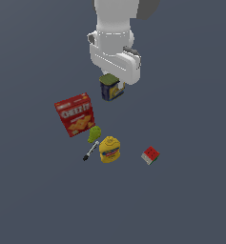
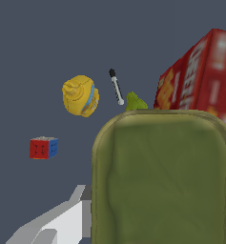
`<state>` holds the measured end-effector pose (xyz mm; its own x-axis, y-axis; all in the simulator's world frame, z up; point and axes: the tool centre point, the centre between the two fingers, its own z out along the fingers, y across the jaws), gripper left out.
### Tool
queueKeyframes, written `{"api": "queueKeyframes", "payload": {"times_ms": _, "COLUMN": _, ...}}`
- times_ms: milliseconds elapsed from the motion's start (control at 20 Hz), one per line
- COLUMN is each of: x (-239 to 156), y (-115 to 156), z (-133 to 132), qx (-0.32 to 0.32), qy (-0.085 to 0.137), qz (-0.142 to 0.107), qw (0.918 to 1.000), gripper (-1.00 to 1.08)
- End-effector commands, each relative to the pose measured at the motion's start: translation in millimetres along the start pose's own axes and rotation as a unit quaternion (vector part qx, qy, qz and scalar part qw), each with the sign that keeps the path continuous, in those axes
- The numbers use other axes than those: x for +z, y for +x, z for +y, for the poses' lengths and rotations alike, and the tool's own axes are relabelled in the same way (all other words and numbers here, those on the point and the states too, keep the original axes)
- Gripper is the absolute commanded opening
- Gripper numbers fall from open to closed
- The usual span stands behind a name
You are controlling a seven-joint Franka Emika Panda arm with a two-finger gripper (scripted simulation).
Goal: Pick up a designated object from a clutter of objects.
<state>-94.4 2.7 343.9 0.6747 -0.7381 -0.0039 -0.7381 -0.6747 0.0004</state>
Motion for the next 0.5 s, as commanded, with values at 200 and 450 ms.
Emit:
{"api": "queueKeyframes", "payload": {"times_ms": 200, "x": -56.1, "y": 16.2, "z": 7.0, "qx": 0.000, "qy": 0.001, "qz": 0.001, "qw": 1.0000, "gripper": -1.00}}
{"api": "queueKeyframes", "payload": {"times_ms": 450, "x": -84.3, "y": 25.2, "z": 9.8, "qx": 0.000, "qy": 0.000, "qz": 0.002, "qw": 1.0000, "gripper": -1.00}}
